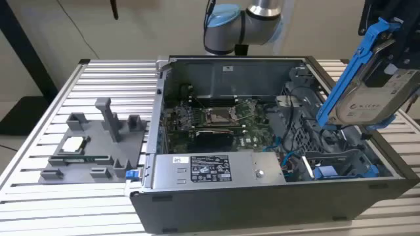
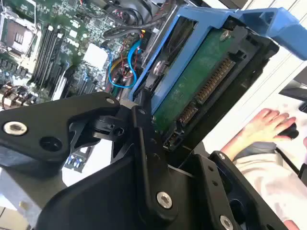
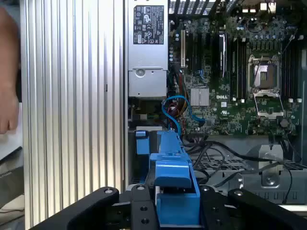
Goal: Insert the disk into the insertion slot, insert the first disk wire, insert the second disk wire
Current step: 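Insert the disk into the insertion slot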
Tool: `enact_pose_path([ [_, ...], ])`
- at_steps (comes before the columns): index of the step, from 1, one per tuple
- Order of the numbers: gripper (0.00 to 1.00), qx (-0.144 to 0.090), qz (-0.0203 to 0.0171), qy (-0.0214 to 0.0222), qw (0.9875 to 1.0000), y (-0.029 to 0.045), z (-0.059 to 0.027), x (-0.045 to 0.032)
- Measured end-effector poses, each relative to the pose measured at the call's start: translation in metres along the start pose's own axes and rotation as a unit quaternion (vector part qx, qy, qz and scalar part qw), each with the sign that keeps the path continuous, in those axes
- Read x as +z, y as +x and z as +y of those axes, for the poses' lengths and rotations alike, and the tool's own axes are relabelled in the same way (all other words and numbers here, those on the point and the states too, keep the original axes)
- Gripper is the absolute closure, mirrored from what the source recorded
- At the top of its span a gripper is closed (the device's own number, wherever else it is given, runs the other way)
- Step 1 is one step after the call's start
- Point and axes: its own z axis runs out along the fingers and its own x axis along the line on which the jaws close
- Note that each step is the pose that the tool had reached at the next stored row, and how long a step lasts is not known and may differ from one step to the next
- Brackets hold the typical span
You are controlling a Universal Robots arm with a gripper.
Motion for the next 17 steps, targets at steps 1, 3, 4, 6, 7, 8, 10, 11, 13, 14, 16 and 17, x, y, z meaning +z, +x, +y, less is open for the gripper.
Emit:
enact_pose_path([
  [1, 0.67, 0.000, 0.0000, 0.0000, 1.0000, 0.0000, 0.0000, 0.0000],
  [3, 0.67, 0.000, 0.0000, 0.0000, 1.0000, 0.0000, 0.0000, 0.0000],
  [4, 0.67, 0.000, 0.0000, 0.0000, 1.0000, 0.0000, 0.0000, 0.0000],
  [6, 0.67, 0.000, 0.0000, 0.0000, 1.0000, 0.0000, 0.0000, 0.0000],
  [7, 0.67, 0.000, 0.0000, 0.0000, 1.0000, 0.0000, 0.0000, 0.0000],
  [8, 0.67, 0.000, 0.0000, 0.0000, 1.0000, 0.0000, 0.0000, 0.0000],
  [10, 0.67, 0.000, 0.0000, 0.0000, 1.0000, 0.0000, 0.0000, 0.0000],
  [11, 0.67, 0.000, 0.0001, 0.0000, 1.0000, 0.0000, 0.0000, 0.0000],
  [13, 0.67, 0.000, 0.0000, 0.0000, 1.0000, 0.0003, -0.0003, 0.0008],
  [14, 0.67, 0.000, 0.0000, 0.0000, 1.0000, 0.0007, -0.0005, 0.0016],
  [16, 0.67, 0.000, 0.0000, 0.0000, 1.0000, 0.0013, -0.0011, 0.0036],
  [17, 0.67, 0.000, 0.0001, 0.0000, 1.0000, 0.0016, -0.0015, 0.0046],
])
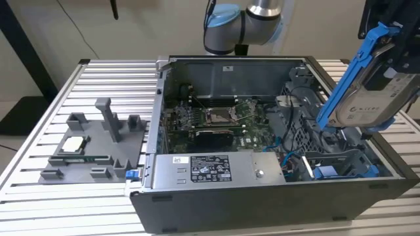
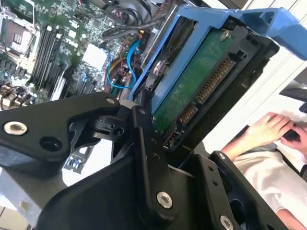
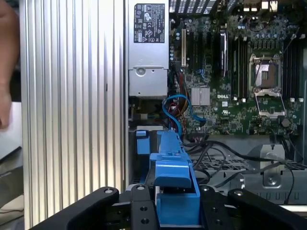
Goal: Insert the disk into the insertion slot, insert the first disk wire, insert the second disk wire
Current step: 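Insert the disk into the insertion slot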
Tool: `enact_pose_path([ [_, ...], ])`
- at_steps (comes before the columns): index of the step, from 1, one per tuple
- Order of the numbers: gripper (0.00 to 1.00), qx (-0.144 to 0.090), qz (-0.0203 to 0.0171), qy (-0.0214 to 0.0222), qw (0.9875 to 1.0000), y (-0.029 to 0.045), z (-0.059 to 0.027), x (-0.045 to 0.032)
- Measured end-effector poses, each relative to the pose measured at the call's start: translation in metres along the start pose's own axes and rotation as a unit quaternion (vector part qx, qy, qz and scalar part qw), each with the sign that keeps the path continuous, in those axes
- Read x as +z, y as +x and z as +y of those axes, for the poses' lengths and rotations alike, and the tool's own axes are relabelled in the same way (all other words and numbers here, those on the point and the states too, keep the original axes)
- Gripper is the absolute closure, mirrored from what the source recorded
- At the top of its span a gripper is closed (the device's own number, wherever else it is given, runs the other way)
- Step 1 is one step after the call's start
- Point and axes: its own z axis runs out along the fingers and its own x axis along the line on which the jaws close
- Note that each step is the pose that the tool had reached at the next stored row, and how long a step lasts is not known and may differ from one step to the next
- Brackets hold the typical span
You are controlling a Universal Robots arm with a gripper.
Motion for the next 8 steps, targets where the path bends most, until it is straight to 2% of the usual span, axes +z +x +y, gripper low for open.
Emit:
enact_pose_path([
  [8, 0.67, 0.001, -0.0001, 0.0000, 1.0000, 0.0032, -0.0021, 0.0100],
])
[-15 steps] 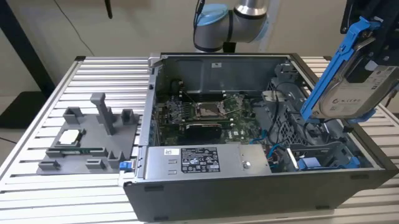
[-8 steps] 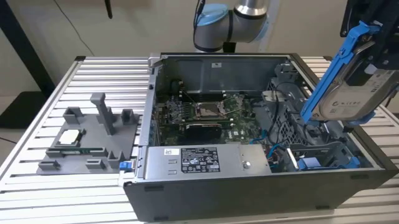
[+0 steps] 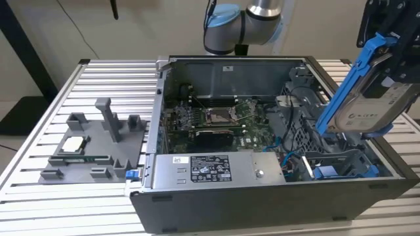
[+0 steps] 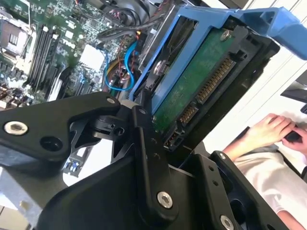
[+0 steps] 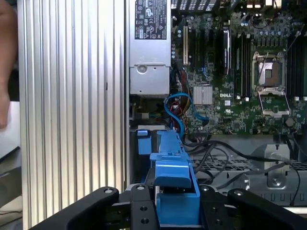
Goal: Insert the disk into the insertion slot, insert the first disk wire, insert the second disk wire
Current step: 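Insert the disk into the insertion slot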
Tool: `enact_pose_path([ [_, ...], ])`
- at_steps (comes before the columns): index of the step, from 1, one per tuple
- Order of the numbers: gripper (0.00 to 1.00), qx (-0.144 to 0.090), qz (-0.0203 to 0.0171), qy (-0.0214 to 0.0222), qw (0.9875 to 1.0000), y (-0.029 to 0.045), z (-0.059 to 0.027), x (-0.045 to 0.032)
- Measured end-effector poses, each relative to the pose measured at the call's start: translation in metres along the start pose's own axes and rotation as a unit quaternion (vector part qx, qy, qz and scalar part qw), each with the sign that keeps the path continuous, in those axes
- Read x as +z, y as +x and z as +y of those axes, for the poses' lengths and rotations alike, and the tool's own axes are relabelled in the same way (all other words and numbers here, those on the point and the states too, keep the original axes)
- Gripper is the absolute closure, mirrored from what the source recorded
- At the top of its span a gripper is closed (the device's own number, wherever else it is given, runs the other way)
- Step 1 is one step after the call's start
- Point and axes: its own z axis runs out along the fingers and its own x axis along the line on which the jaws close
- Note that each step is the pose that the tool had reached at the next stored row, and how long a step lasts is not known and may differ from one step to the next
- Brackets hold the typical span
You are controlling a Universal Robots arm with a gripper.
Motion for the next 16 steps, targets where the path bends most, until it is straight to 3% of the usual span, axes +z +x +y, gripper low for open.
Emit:
enact_pose_path([
  [11, 0.67, 0.000, 0.0000, 0.0000, 1.0000, 0.0002, -0.0005, 0.0037],
  [16, 0.67, 0.000, 0.0000, 0.0000, 1.0000, 0.0005, -0.0021, 0.0090],
])
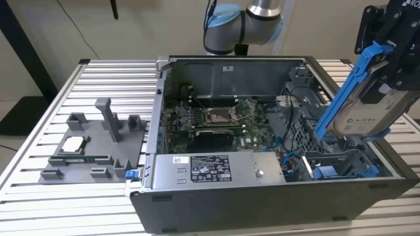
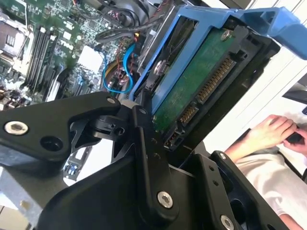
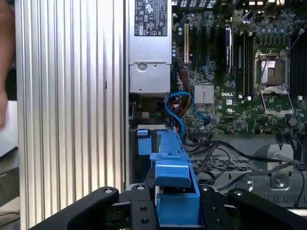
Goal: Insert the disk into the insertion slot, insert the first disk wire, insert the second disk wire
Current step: 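Insert the disk into the insertion slot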
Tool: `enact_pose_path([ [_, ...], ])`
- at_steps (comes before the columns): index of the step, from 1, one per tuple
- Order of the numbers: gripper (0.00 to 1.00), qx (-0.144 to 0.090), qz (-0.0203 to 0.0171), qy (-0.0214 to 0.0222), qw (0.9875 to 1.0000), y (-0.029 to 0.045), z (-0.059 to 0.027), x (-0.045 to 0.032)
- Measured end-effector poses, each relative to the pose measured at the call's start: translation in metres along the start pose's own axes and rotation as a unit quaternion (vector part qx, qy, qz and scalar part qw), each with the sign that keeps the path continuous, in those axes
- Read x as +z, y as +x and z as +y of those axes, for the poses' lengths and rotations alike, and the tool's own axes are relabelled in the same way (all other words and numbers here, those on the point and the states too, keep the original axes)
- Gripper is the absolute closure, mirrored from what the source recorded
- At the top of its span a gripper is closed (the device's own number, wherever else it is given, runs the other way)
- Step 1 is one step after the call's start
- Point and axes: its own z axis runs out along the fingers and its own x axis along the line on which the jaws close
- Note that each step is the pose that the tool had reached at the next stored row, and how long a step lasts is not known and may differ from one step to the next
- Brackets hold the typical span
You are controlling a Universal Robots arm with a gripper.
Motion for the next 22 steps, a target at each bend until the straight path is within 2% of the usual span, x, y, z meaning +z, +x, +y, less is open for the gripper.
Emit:
enact_pose_path([
  [6, 0.67, 0.000, 0.0000, 0.0000, 1.0000, 0.0008, -0.0041, 0.0068],
  [12, 0.67, 0.000, 0.0000, -0.0001, 1.0000, 0.0048, -0.0061, 0.0137],
  [22, 0.67, 0.000, 0.0000, -0.0002, 1.0000, 0.0057, -0.0069, 0.0315],
])
